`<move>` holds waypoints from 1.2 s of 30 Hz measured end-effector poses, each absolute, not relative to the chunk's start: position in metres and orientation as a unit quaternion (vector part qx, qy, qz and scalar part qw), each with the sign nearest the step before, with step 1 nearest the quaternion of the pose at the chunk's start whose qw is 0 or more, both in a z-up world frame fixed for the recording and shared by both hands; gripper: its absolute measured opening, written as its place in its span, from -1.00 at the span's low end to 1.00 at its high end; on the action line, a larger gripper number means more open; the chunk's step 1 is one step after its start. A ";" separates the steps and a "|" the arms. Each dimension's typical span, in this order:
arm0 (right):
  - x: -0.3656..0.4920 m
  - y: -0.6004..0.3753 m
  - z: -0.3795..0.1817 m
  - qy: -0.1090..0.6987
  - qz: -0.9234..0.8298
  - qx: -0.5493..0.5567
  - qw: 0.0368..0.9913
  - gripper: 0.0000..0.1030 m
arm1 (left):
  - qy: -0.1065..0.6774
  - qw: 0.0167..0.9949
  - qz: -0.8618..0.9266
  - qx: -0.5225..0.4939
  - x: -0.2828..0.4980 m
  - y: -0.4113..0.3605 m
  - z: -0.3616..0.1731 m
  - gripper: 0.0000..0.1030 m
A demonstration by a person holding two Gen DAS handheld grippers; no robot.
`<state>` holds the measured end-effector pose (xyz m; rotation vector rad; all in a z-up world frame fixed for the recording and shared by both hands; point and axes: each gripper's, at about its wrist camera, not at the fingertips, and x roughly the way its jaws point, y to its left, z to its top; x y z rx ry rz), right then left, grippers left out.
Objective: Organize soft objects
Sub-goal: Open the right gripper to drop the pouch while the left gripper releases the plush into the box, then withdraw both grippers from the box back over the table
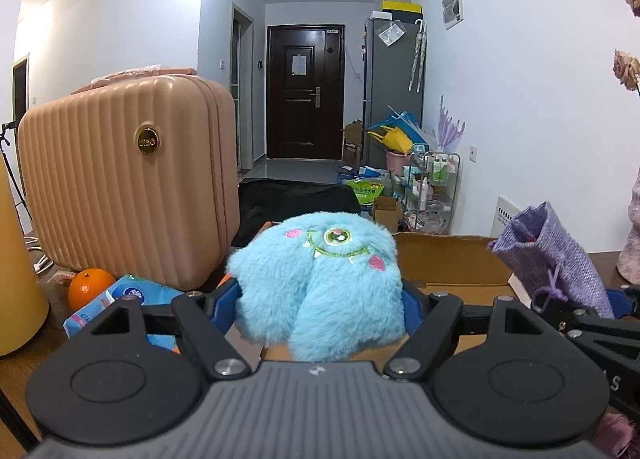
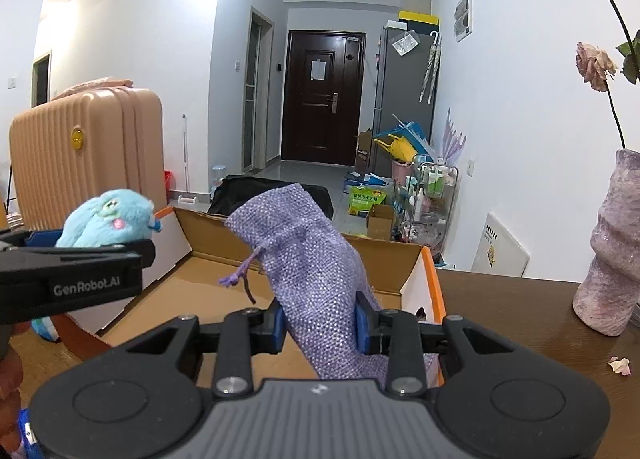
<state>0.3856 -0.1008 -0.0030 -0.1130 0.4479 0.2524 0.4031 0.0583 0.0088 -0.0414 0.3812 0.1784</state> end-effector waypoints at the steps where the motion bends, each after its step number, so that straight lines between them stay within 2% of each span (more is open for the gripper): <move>1: 0.385 -0.101 -0.003 0.221 0.125 -0.057 0.966 -0.34 | 0.190 0.977 0.089 -0.020 0.403 0.058 0.008 0.55; 3: 0.384 -0.100 -0.004 0.218 0.122 -0.061 0.966 -0.17 | 0.192 0.977 0.090 -0.020 0.404 0.058 0.006 0.72; 6: 0.380 -0.100 -0.003 0.213 0.116 -0.067 0.968 0.30 | 0.189 0.977 0.096 -0.018 0.404 0.059 0.006 1.00; 8: 0.379 -0.099 -0.003 0.214 0.109 -0.072 0.968 0.79 | 0.185 0.978 0.099 -0.014 0.402 0.059 0.006 1.00; 9: 0.378 -0.098 -0.004 0.216 0.106 -0.075 0.968 0.85 | 0.186 0.977 0.098 -0.014 0.402 0.059 0.005 1.00; 14: 0.378 -0.096 -0.004 0.231 0.101 -0.074 0.965 0.99 | 0.195 0.975 0.101 -0.020 0.403 0.060 0.003 1.00; 36: 0.336 -0.128 0.009 0.190 0.093 -0.054 0.976 1.00 | 0.183 0.976 0.111 -0.020 0.366 0.065 -0.005 1.00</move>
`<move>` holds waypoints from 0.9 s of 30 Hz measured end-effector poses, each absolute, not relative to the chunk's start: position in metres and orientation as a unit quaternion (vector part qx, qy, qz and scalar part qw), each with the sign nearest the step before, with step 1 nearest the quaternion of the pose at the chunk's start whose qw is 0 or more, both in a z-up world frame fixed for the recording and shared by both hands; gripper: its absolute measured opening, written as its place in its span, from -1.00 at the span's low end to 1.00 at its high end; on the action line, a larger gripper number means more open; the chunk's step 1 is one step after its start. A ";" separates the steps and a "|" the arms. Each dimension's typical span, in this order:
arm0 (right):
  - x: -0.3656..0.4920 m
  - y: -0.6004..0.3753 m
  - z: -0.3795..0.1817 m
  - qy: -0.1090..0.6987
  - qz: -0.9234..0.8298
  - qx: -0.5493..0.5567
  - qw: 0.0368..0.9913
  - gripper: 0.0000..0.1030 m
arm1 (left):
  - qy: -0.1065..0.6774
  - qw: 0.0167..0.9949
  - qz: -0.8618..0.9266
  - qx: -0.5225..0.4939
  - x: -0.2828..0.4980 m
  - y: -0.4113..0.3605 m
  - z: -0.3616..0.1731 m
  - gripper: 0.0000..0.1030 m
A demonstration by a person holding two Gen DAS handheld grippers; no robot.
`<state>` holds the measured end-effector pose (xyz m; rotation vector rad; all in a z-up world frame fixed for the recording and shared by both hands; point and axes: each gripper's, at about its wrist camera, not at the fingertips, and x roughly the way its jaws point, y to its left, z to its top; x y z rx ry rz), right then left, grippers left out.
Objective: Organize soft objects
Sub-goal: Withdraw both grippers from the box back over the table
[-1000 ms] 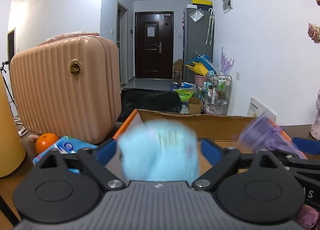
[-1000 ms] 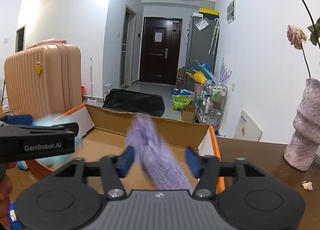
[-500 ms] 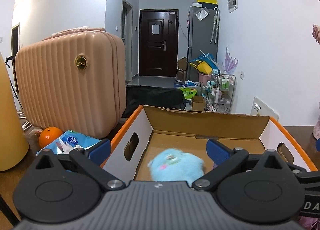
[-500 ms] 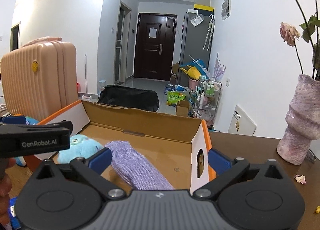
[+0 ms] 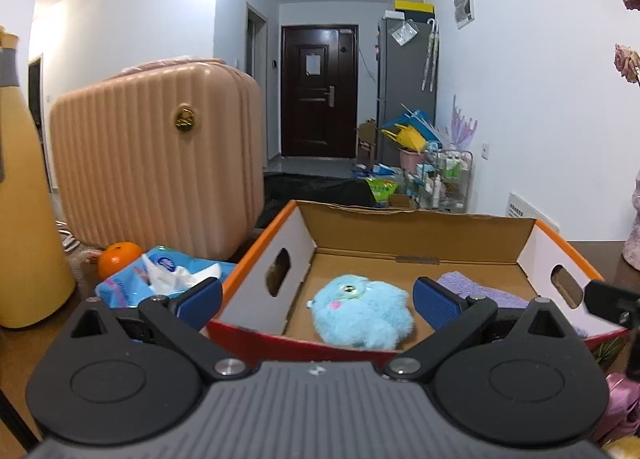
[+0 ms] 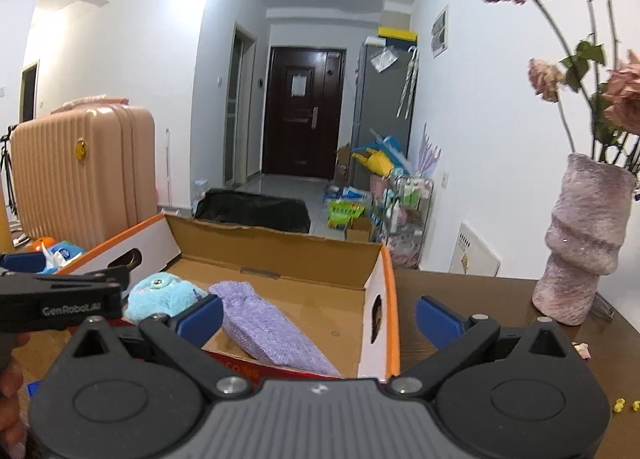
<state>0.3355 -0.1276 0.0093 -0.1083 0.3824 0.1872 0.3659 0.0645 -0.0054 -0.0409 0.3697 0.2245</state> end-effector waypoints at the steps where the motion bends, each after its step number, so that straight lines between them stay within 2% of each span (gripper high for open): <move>1: 0.333 -0.129 0.007 0.186 0.093 -0.052 0.977 1.00 | 0.180 0.977 0.112 -0.021 0.363 0.065 -0.006 1.00; 10: 0.315 -0.140 -0.008 0.194 0.111 -0.016 0.975 1.00 | 0.180 0.976 0.115 -0.040 0.342 0.077 -0.009 1.00; 27: 0.250 -0.142 -0.008 0.187 0.117 -0.024 0.975 1.00 | 0.177 0.975 0.124 -0.055 0.285 0.095 -0.006 1.00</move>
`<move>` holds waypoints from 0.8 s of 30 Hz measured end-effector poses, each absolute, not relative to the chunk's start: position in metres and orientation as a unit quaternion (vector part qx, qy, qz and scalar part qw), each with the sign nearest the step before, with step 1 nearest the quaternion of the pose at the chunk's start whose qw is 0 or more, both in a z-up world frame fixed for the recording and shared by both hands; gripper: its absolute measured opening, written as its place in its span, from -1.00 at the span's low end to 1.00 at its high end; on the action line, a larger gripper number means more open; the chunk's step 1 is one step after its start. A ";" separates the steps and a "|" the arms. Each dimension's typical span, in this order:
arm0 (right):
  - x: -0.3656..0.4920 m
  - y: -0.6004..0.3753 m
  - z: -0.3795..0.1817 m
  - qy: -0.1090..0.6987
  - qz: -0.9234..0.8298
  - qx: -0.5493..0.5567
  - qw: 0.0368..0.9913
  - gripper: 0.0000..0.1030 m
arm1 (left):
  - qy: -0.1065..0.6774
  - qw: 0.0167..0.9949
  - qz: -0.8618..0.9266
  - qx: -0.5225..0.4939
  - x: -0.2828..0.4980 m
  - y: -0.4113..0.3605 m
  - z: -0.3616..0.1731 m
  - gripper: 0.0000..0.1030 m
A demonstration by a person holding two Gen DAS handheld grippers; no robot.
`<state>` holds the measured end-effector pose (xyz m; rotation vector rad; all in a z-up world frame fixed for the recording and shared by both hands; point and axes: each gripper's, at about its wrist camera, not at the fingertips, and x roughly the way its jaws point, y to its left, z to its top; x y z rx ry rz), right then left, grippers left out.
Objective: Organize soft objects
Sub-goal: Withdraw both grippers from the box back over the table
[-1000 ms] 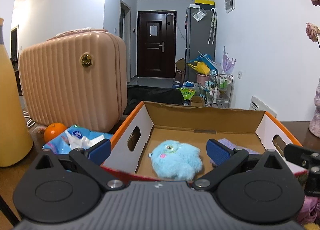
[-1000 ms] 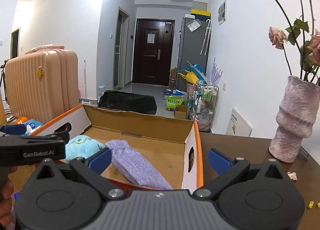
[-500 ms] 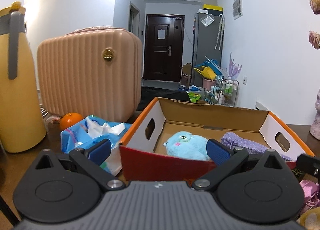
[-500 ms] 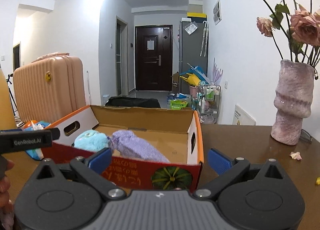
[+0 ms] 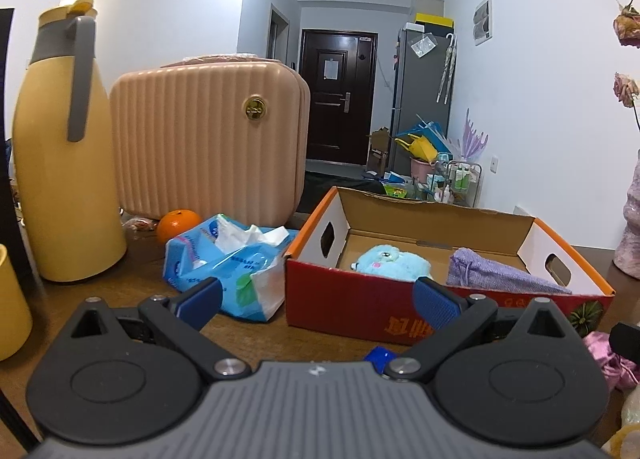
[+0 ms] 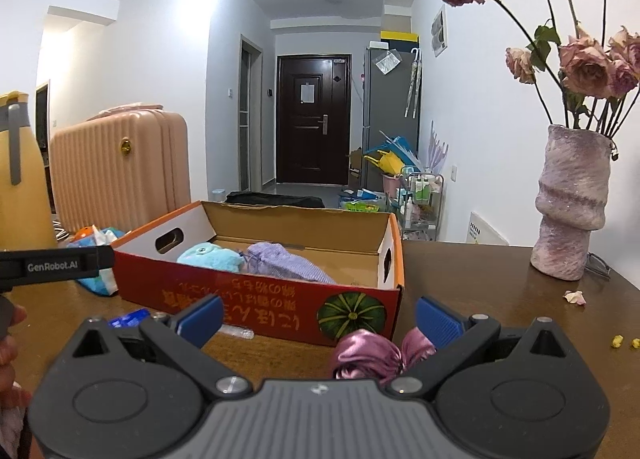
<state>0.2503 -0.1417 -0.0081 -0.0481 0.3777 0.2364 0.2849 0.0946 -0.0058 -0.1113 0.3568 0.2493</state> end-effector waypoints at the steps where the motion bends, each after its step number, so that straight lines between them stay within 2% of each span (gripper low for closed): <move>1: 0.246 -0.142 -0.008 0.187 0.117 -0.024 0.975 1.00 | 0.176 0.975 0.124 -0.054 0.282 0.094 -0.006 1.00; 24: 0.164 -0.154 0.011 0.127 0.114 -0.024 0.985 1.00 | 0.125 0.986 0.099 -0.050 0.207 0.081 0.021 1.00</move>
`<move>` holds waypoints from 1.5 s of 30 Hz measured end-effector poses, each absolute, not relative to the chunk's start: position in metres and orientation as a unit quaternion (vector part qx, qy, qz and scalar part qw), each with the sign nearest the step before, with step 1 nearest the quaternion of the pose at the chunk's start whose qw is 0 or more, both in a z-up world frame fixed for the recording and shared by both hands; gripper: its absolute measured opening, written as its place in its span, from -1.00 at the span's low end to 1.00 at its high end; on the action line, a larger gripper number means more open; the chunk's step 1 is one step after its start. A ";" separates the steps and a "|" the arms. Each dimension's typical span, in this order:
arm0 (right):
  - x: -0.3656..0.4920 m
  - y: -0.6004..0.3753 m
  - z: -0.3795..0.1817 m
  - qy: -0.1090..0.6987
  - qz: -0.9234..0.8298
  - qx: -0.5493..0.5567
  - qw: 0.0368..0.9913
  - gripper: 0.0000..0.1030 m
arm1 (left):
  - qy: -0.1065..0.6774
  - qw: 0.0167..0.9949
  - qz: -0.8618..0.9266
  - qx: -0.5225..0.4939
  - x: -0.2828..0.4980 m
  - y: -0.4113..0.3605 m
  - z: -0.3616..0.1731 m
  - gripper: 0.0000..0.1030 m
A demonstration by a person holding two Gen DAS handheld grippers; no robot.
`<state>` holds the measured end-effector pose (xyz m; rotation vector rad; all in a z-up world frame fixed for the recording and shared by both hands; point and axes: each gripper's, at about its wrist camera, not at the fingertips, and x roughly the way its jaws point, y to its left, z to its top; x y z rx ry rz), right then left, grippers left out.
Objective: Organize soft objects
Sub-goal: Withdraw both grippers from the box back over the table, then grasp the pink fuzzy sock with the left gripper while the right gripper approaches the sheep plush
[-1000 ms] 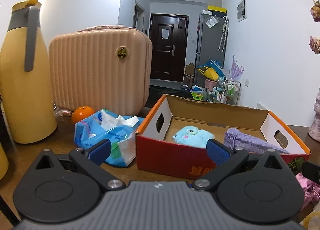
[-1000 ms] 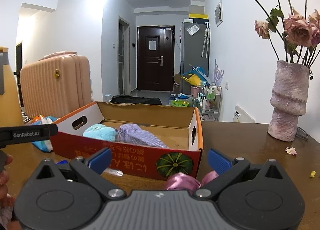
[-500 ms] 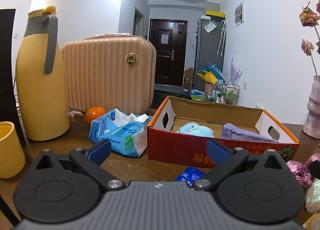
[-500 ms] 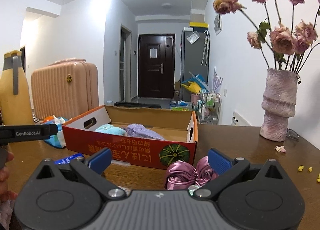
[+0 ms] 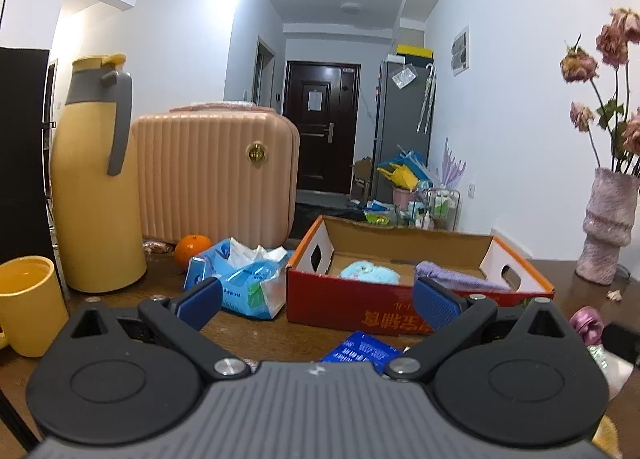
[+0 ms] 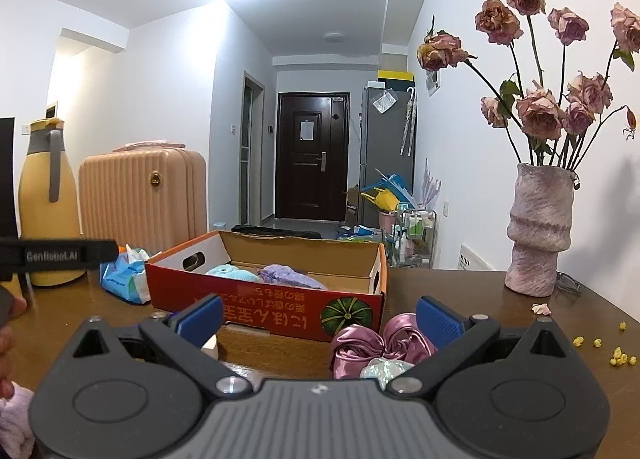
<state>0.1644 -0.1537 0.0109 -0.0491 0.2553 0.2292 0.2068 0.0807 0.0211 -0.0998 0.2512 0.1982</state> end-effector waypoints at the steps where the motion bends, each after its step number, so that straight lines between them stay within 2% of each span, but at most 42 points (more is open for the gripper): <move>1: 0.163 -0.153 0.011 0.128 0.114 -0.025 0.985 1.00 | 0.122 0.986 0.098 -0.051 0.206 0.081 0.024 1.00; 15: 0.139 -0.163 0.008 0.146 0.114 -0.014 0.983 1.00 | 0.158 0.983 0.083 -0.047 0.187 0.075 0.038 1.00; 45: 0.090 -0.177 -0.014 0.177 0.121 -0.030 0.976 1.00 | 0.256 0.962 0.098 -0.013 0.121 0.080 -0.003 1.00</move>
